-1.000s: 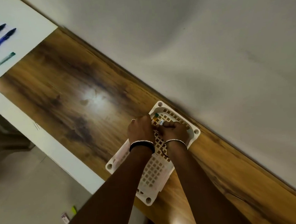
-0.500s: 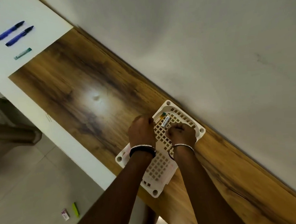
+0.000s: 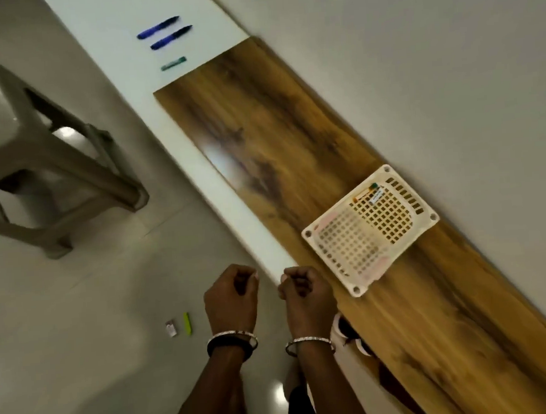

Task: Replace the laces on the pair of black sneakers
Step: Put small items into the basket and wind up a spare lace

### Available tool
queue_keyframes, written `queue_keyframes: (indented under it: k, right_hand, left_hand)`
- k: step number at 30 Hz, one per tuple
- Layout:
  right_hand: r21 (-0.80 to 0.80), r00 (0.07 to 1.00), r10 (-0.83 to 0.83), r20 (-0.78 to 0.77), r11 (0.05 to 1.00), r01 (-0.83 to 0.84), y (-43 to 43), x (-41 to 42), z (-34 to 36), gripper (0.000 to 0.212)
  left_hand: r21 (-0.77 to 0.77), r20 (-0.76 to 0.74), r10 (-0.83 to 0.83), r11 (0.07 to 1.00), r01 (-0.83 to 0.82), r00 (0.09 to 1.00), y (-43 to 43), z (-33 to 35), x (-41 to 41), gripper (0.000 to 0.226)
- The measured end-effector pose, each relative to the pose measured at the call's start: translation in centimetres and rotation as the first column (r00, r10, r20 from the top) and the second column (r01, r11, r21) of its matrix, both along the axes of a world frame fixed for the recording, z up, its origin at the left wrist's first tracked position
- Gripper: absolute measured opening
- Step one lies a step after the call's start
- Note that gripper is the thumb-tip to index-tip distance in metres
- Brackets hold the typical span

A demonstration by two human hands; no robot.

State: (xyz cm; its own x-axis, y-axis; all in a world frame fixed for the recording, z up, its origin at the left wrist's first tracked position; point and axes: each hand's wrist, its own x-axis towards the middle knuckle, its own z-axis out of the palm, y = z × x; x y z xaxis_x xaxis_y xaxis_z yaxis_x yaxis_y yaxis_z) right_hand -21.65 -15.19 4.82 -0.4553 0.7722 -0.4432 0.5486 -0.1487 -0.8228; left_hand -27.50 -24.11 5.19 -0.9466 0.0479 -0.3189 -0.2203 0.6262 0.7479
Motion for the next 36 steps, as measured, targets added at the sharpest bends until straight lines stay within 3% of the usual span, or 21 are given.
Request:
queue_keyframes:
  k: [7, 14, 21, 26, 30, 36]
  right_hand:
    - [-0.131, 0.936, 0.331, 0.119, 0.940, -0.315, -13.9, 0.4, -2.6, 0.015]
    - [-0.193, 0.740, 0.597, 0.309, 0.801, -0.566, -21.3, -0.4, -11.0, 0.012]
    - [-0.278, 0.552, 0.685, 0.476, 0.713, -0.644, -23.9, -1.6, -23.2, 0.009]
    - [-0.277, 0.384, 0.737, 0.555, 0.600, -0.751, -24.9, -3.4, -33.3, 0.014]
    - [-0.253, 0.349, 0.738, 0.578, 0.568, -0.783, -25.8, -4.8, -40.7, 0.018]
    - [-0.265, 0.390, 0.719, 0.576, 0.615, -0.742, -26.5, -5.4, -47.6, 0.033]
  left_hand:
    - [-0.115, 0.148, 0.233, 0.969, -0.218, 0.961, -14.9, -3.6, 1.8, 0.016]
    - [-0.229, 0.311, 0.424, 0.902, -0.366, 0.850, -23.9, -11.3, 2.7, 0.013]
    - [-0.331, 0.410, 0.505, 0.858, -0.392, 0.760, -27.8, -22.1, 2.0, 0.011]
    - [-0.372, 0.450, 0.561, 0.825, -0.426, 0.694, -29.5, -31.6, 1.1, 0.014]
    - [-0.409, 0.455, 0.558, 0.823, -0.393, 0.694, -30.3, -39.1, 0.4, 0.014]
    - [-0.437, 0.466, 0.533, 0.833, -0.339, 0.706, -30.4, -46.8, 0.4, 0.028]
